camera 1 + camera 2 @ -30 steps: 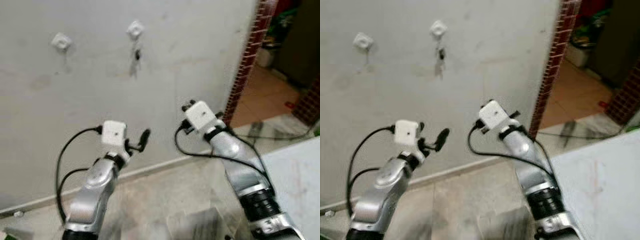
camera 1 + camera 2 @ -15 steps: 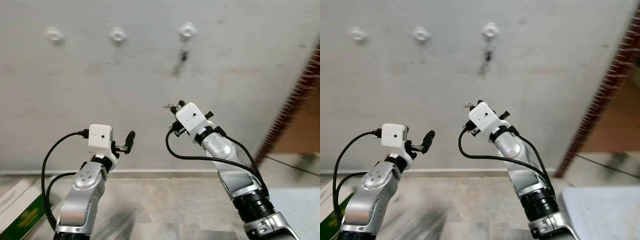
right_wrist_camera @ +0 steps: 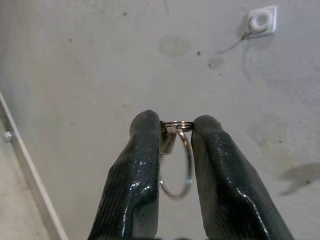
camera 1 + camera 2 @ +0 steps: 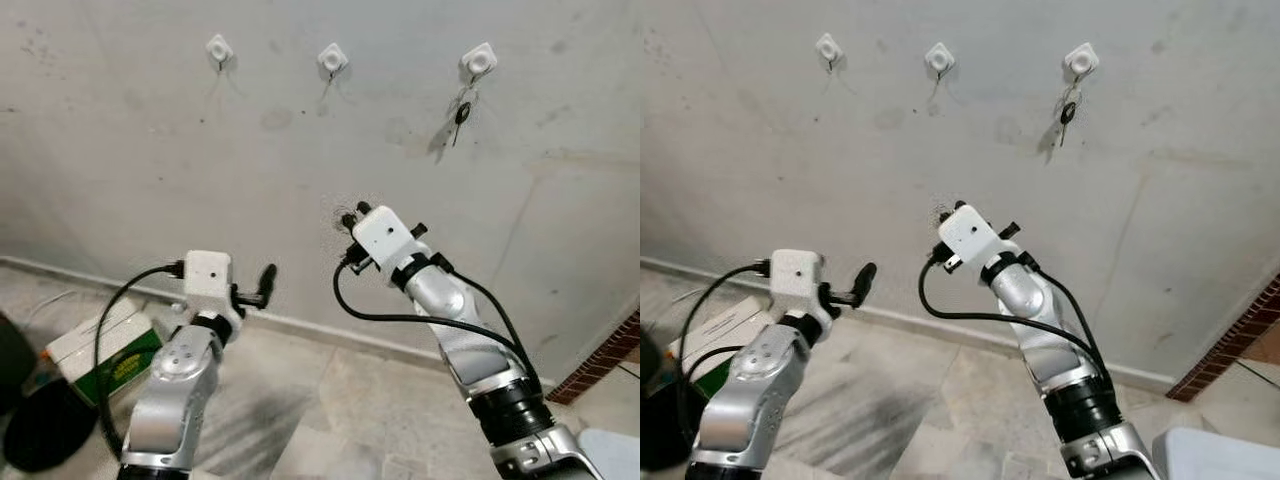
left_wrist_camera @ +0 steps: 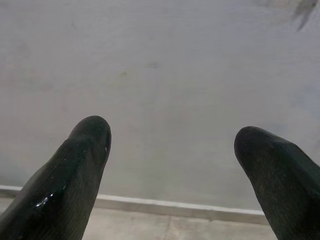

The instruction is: Hang keys on a hook

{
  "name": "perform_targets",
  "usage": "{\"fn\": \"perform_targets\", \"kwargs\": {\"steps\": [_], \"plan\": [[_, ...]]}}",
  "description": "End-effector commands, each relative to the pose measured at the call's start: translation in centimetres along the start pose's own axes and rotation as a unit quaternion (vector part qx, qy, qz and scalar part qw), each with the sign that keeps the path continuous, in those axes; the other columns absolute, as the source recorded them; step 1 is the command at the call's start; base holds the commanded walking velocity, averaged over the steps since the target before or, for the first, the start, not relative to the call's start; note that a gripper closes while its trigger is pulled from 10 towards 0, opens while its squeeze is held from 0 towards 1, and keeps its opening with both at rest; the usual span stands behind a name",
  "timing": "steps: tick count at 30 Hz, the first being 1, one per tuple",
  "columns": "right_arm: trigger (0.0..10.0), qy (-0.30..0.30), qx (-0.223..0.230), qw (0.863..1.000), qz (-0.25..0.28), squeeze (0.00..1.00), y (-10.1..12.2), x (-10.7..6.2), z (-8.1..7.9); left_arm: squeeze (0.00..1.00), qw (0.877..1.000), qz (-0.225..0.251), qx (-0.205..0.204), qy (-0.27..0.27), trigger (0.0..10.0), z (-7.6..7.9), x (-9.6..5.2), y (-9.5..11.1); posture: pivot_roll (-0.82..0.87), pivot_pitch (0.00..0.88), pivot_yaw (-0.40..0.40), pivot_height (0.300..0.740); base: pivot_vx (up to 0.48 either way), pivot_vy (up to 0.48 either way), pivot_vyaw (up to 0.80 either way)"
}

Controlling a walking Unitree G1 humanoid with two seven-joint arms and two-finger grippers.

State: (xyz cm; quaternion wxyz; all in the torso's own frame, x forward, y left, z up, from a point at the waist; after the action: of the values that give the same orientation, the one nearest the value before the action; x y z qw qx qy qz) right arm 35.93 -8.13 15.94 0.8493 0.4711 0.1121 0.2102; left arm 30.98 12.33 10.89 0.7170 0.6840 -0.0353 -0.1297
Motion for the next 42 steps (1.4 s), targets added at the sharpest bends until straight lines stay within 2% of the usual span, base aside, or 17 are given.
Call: {"fn": "perform_targets", "kwargs": {"steps": [1,35,42], "plan": [[10.0,0.005,0.003,1.000,0.023,0.00,1.3,0.4,-0.2,0.00,1.000,0.007,0.009,0.009,10.0,-0.9,-0.1,0.6,0.01,0.000,0.031,0.740,0.000,0.000,0.00],[10.0,-0.014,0.010,0.999,0.044,0.00,1.9,0.1,0.3,0.00,1.000,0.019,-0.024,-0.009,10.0,-1.0,-0.2,1.1,0.00,0.000,0.034,0.740,0.000,0.000,0.00],[10.0,-0.037,0.020,0.999,0.034,0.00,1.2,-0.7,0.8,0.00,1.000,0.016,-0.023,-0.012,10.0,-1.0,-0.4,1.0,0.00,0.000,0.034,0.740,0.000,0.000,0.00]]}}
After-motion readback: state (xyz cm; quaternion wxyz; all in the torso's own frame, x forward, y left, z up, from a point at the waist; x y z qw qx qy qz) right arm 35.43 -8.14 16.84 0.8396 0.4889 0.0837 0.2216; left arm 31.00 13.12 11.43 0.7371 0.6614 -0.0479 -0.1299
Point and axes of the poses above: a point about 5 cm out from each wrist's last joint towards the gripper, its own x axis pointing out of the wrist towards the gripper, its own y axis along the axis of the wrist's last joint, z = x × y, the point moved 3 cm from there along x, pointing out of the wrist towards the gripper, and after that the axes turned 1 degree about x, right-handed, at the moved point
